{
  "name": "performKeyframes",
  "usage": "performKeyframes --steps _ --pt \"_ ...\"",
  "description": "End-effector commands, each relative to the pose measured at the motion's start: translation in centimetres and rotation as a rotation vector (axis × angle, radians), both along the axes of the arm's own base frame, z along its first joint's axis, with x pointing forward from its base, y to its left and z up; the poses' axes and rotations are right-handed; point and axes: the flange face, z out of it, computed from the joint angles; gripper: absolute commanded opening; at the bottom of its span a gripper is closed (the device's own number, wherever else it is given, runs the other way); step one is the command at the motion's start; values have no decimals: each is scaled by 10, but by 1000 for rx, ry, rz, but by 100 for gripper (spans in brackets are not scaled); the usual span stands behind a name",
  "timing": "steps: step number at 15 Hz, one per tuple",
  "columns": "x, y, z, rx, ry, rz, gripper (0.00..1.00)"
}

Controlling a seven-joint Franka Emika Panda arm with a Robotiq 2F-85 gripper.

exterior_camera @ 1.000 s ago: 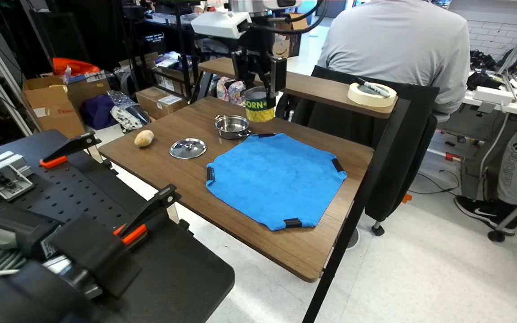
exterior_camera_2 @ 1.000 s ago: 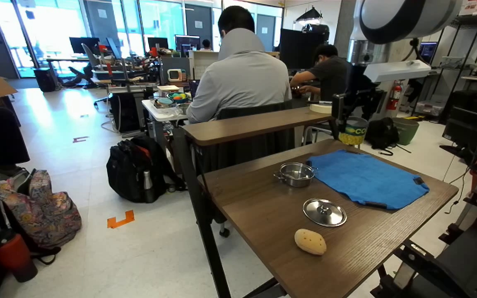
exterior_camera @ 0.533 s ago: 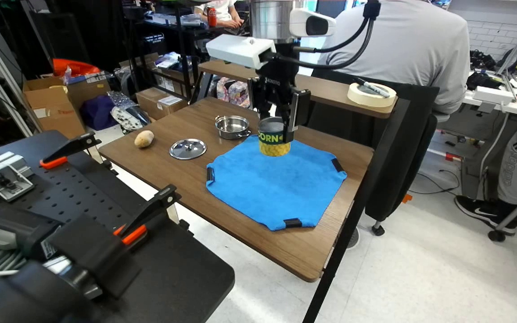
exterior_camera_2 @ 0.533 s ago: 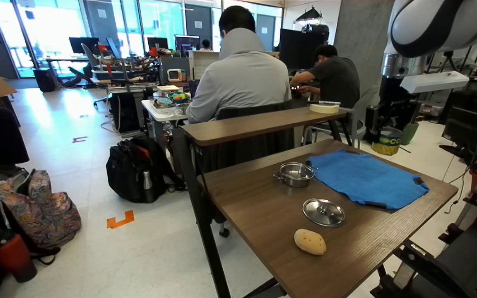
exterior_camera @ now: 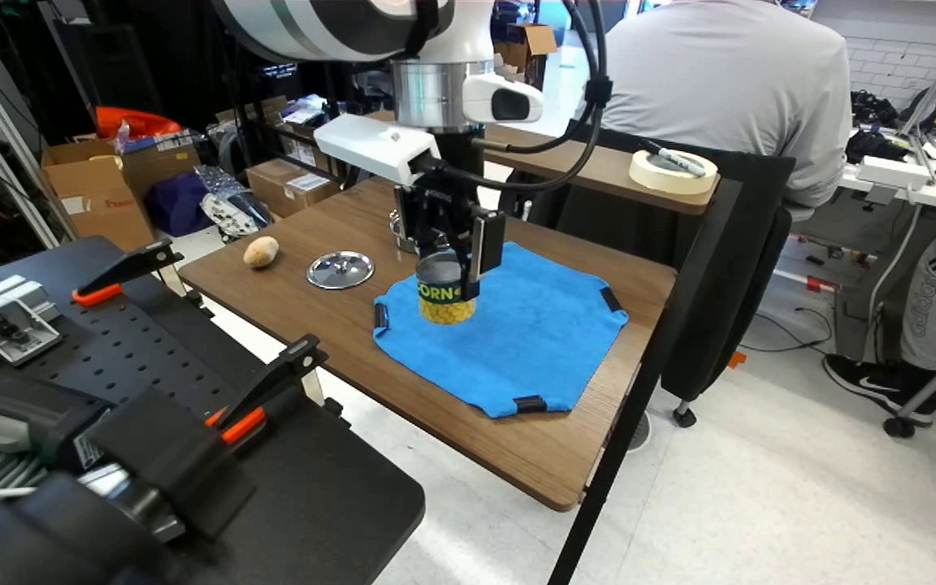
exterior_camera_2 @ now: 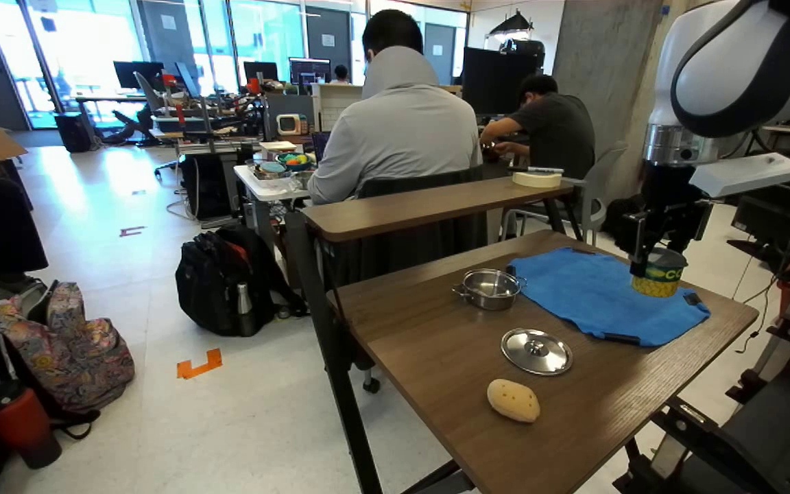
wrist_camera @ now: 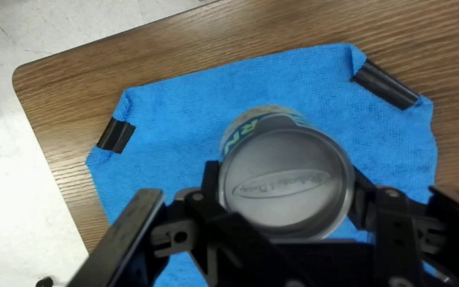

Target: Move the object to the right

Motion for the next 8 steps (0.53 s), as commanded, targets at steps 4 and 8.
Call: performKeyframes --steps 4,8 --pt "-9 47 12 -37 -16 110 46" --pt "-1 76 12 -50 -12 159 46"
